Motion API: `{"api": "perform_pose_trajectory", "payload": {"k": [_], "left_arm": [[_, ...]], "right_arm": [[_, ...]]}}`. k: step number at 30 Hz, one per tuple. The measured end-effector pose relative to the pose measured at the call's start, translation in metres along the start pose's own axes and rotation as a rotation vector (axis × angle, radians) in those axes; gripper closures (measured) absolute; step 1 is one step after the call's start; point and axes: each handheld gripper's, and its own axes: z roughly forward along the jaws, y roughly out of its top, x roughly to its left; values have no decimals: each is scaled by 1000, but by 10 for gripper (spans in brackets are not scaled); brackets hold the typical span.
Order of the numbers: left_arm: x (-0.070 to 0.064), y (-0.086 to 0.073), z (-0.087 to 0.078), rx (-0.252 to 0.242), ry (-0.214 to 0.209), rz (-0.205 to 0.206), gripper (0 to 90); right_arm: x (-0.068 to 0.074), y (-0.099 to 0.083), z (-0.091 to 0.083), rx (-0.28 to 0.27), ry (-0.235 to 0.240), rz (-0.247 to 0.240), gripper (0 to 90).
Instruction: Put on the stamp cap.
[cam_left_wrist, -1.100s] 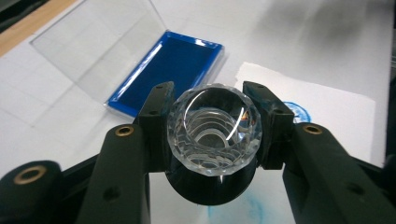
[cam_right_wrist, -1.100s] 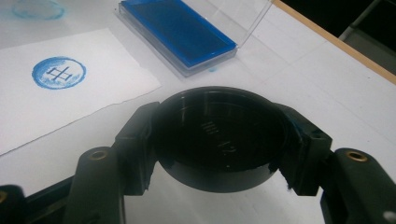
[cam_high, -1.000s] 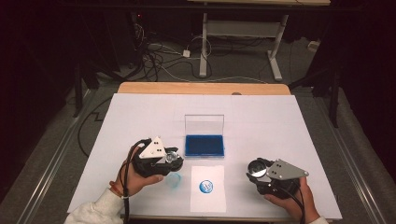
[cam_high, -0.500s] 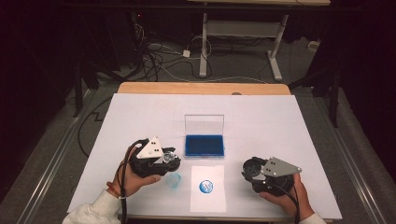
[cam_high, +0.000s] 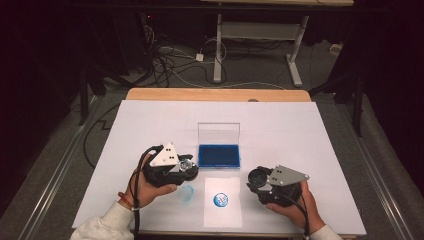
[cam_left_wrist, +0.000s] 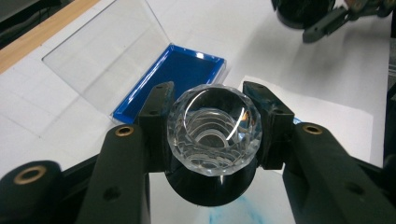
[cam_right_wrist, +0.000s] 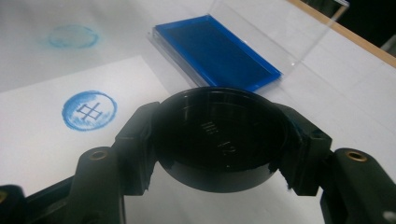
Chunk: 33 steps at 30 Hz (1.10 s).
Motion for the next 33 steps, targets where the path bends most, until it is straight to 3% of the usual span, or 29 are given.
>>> {"api": "perform_pose_trajectory", "payload": {"k": [15, 33], "left_arm": [[-2, 16, 13, -26, -48, 17, 547], [-6, 35, 27, -72, -94, 22, 547]], "right_arm": [[23, 32, 43, -14, 116, -35, 384], [31, 47, 60, -41, 166, -4, 384]]}}
